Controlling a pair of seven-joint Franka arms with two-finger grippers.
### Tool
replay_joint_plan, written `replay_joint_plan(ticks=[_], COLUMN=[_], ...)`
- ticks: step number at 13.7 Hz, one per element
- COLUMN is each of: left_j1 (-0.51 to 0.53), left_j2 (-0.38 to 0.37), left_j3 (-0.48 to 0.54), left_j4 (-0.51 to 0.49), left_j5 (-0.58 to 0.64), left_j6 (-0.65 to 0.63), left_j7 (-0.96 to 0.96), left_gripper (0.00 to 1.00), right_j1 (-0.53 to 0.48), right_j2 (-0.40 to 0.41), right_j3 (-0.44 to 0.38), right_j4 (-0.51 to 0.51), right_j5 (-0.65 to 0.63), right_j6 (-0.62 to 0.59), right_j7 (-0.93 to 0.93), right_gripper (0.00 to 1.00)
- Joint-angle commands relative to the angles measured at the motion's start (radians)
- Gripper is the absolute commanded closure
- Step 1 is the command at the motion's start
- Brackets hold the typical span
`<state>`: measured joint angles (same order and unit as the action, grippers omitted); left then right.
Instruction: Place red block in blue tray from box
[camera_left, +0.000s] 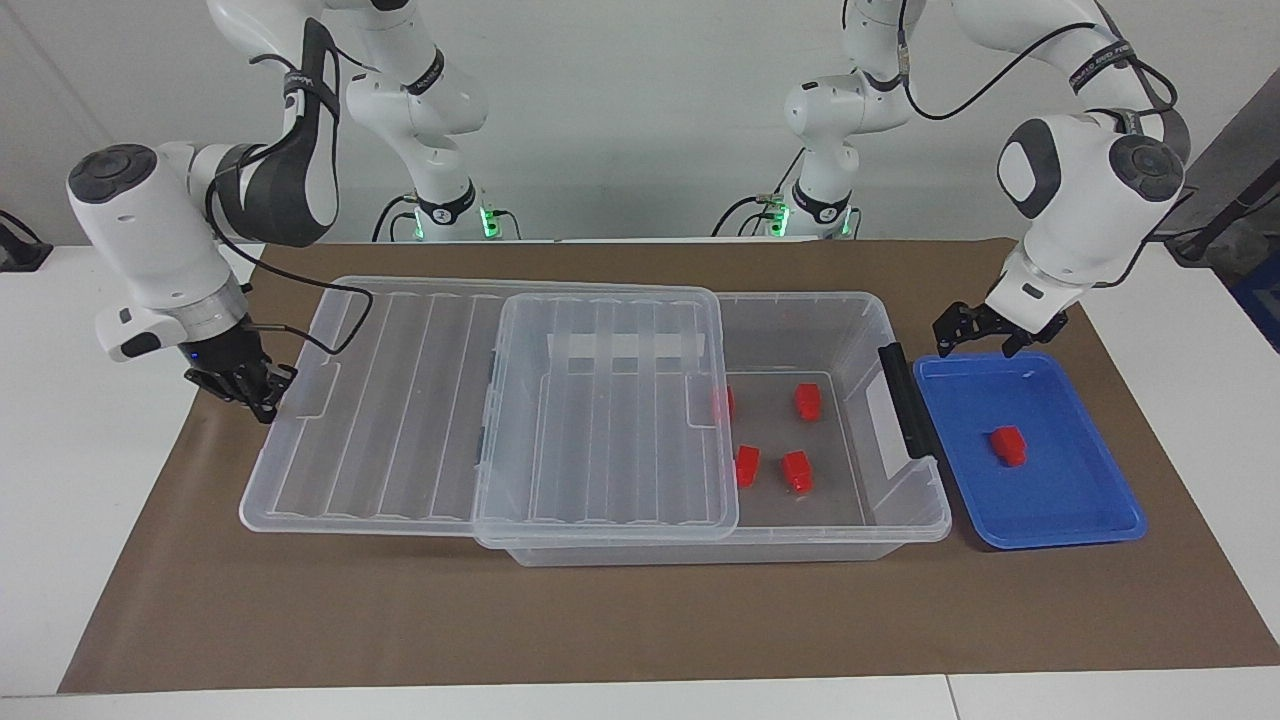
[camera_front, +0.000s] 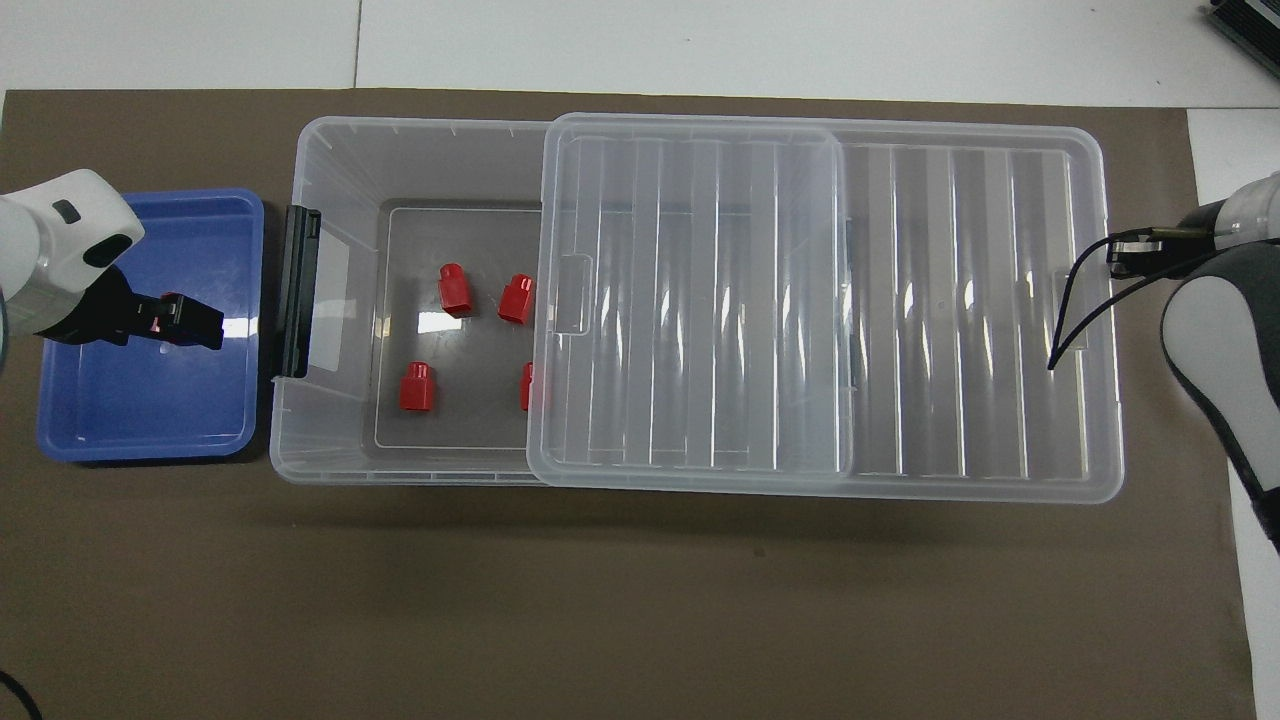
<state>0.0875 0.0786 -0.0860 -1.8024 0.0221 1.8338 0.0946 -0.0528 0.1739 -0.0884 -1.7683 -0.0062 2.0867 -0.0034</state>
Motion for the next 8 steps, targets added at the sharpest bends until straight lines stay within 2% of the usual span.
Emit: replay_joint_plan(ticks=[1,3,4,6,7,8], left_j1=[0.006,0.012,0.011,0.003,-0.003,-0.011], left_j2=[-0.1,-0.157,-0.157,-0.142,-0.143,-0.149], left_j3=[0.035,0.035,0.038,0.035,0.034,0.031], left_j4=[0.027,0.067,0.096,0.216,0.245,0.229], left_j5=[0.013,0.013,0.013,0.013,0.012,0.012], left_j6=[-0.074,-0.161,-0.218,-0.344,-0.361,-0.351], left_j7=[0.014,0.014,0.014,0.014,0.011,0.005], left_gripper=[0.0,0.0,0.0,0.0,0.0,0.0], right_j1=[0.002,0.004,0.007,0.008,0.008,0.008], right_j2=[-0.002,-0.004,-0.005,-0.01,-0.011,-0.013], right_j3=[0.016,0.041,0.05,0.078,0.091,0.104], right_j4=[0.004,0.004,0.006,0.004,0.004,0.004], right_j5=[0.025,0.025,0.025,0.025,0.025,0.025], right_j6=[-0.013,-0.027,-0.034,-0.06,-0.073,-0.088], right_j7=[-0.032,-0.033,-0.035,-0.076,-0.087,-0.089], right_gripper=[1.0,1.0,1.0,1.0,1.0,1.0])
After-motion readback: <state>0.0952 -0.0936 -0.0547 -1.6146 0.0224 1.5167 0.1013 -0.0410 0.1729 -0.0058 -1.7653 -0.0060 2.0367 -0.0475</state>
